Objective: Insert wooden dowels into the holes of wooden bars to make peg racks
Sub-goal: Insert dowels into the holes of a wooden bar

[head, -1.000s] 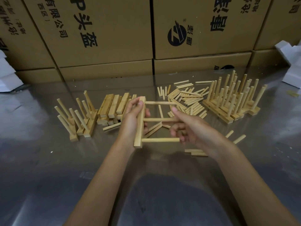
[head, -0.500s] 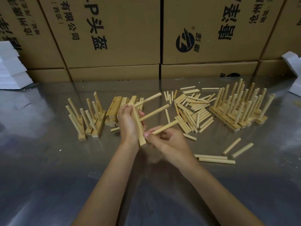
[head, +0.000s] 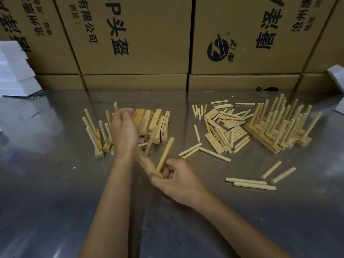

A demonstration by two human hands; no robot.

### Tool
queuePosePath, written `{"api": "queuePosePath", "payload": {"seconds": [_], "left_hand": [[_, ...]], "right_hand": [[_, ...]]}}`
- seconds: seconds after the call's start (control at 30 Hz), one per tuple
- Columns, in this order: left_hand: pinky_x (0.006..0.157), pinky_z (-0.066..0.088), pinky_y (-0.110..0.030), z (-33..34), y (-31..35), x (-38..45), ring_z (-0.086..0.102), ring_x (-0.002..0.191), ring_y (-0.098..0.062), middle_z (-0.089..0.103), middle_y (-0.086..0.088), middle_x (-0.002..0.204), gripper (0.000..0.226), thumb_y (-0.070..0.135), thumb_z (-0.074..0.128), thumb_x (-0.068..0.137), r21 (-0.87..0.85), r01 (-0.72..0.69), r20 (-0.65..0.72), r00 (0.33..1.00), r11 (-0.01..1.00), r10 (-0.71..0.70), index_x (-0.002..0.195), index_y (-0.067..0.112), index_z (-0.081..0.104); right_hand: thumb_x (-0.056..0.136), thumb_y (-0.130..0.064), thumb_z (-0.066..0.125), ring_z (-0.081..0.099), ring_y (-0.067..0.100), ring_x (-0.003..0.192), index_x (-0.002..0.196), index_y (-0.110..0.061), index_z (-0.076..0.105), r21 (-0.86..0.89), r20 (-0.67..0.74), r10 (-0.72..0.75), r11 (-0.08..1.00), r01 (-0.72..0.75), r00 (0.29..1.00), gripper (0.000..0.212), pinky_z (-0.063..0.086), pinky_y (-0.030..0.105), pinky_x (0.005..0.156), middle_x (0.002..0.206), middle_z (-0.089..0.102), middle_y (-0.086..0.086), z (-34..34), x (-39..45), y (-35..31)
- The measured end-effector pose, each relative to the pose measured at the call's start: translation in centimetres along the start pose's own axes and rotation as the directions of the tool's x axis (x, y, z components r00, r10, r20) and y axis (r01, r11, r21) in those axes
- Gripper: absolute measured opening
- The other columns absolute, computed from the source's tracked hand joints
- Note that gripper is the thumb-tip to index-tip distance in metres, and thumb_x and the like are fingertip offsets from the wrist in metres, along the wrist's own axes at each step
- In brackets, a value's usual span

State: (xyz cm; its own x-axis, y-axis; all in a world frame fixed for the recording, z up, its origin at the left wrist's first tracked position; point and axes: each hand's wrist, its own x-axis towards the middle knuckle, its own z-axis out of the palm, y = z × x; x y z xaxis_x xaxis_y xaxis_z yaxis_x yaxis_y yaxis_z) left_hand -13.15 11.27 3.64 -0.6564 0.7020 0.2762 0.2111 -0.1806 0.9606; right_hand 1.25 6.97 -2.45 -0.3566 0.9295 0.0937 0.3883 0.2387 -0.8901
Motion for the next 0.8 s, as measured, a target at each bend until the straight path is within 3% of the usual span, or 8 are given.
{"api": "queuePosePath", "payload": {"seconds": [0.07, 0.13, 0.3, 0.47, 0.53, 0.63, 0.7, 0.8], "left_hand": [[0.081, 0.045, -0.023, -0.3, 0.0, 0.3, 0.061, 0.102, -0.015, 0.065, 0.001, 0.102, 0.026, 0.016, 0.035, 0.102, -0.030, -0.029, -0.057, 0.998, 0.999, 0.028, 0.102, 0.019, 0.060], [0.079, 0.046, -0.021, -0.5, 0.1, 0.7, 0.062, 0.095, -0.015, 0.066, -0.003, 0.099, 0.026, 0.012, 0.035, 0.101, -0.104, -0.041, -0.121, 0.992, 0.994, 0.028, 0.101, 0.015, 0.060], [0.076, 0.047, -0.033, -1.2, 0.3, 1.3, 0.059, 0.085, -0.021, 0.064, -0.011, 0.092, 0.024, 0.010, 0.035, 0.100, -0.203, -0.092, -0.250, 0.967, 0.975, 0.039, 0.098, 0.014, 0.058], [0.071, 0.045, -0.030, -2.1, 0.6, 1.3, 0.057, 0.078, -0.016, 0.060, 0.001, 0.082, 0.025, 0.014, 0.036, 0.099, -0.195, -0.157, -0.322, 0.943, 0.968, 0.089, 0.091, 0.026, 0.056], [0.070, 0.045, -0.026, -2.2, 1.0, 1.0, 0.057, 0.076, -0.010, 0.059, 0.006, 0.079, 0.023, 0.014, 0.036, 0.098, -0.159, -0.220, -0.347, 0.925, 0.962, 0.154, 0.092, 0.025, 0.056], [0.070, 0.046, -0.023, -2.3, 1.6, 0.4, 0.057, 0.076, -0.006, 0.061, 0.003, 0.083, 0.020, 0.017, 0.037, 0.096, -0.078, -0.295, -0.376, 0.893, 0.952, 0.246, 0.100, 0.018, 0.058], [0.079, 0.049, -0.034, -2.1, 1.9, 0.1, 0.060, 0.087, -0.014, 0.062, 0.000, 0.089, 0.020, 0.018, 0.038, 0.095, -0.009, -0.330, -0.361, 0.882, 0.944, 0.304, 0.100, 0.020, 0.058], [0.085, 0.048, -0.044, -1.5, 2.1, -0.7, 0.058, 0.095, -0.020, 0.057, 0.013, 0.088, 0.019, 0.016, 0.041, 0.095, 0.121, -0.401, -0.287, 0.862, 0.908, 0.419, 0.099, 0.023, 0.058]], "right_hand": [[0.073, -0.036, 0.074, 0.044, 0.001, 0.045, 0.061, -0.020, 0.057, -0.091, 0.006, -0.008, 0.996, 0.008, 1.000, 0.027, 0.033, 0.015, 0.044, 0.049, 0.050, -0.016, 1.0, 0.3, -0.2], [0.073, -0.038, 0.072, 0.049, 0.001, 0.049, 0.057, -0.025, 0.054, -0.176, -0.005, -0.013, 0.984, 0.012, 1.000, 0.027, 0.032, 0.013, 0.043, 0.051, 0.054, -0.018, 2.1, 0.9, -0.8], [0.082, -0.038, 0.069, 0.064, 0.030, 0.080, 0.075, -0.016, 0.065, -0.256, 0.002, -0.002, 0.967, 0.003, 1.000, 0.023, 0.044, 0.031, 0.059, 0.083, 0.068, 0.008, 5.0, 3.3, -2.8], [0.090, -0.017, 0.059, 0.064, 0.038, 0.086, 0.080, -0.009, 0.064, -0.341, 0.006, -0.075, 0.937, 0.073, 0.997, 0.013, 0.039, 0.034, 0.064, 0.090, 0.068, 0.016, 7.3, 4.4, -4.0], [0.091, -0.016, 0.055, 0.064, 0.038, 0.085, 0.073, -0.014, 0.056, -0.373, -0.004, -0.113, 0.922, 0.103, 0.994, 0.018, 0.036, 0.034, 0.065, 0.091, 0.068, 0.017, 7.6, 4.7, -4.3], [0.094, -0.015, 0.052, 0.064, 0.037, 0.091, 0.086, -0.010, 0.062, -0.410, -0.054, -0.145, 0.905, 0.111, 0.988, 0.014, 0.036, 0.035, 0.069, 0.098, 0.069, 0.016, 8.0, 5.5, -4.3], [0.096, -0.013, 0.050, 0.065, 0.035, 0.094, 0.092, -0.008, 0.066, -0.419, -0.068, -0.123, 0.904, 0.084, 0.990, 0.017, 0.039, 0.035, 0.071, 0.100, 0.070, 0.014, 8.2, 6.1, -4.4], [0.100, -0.016, 0.050, 0.067, 0.028, 0.096, 0.093, -0.012, 0.067, -0.451, -0.071, -0.112, 0.890, 0.069, 0.991, 0.018, 0.044, 0.033, 0.072, 0.100, 0.070, 0.009, 8.4, 7.1, -4.2]]}}
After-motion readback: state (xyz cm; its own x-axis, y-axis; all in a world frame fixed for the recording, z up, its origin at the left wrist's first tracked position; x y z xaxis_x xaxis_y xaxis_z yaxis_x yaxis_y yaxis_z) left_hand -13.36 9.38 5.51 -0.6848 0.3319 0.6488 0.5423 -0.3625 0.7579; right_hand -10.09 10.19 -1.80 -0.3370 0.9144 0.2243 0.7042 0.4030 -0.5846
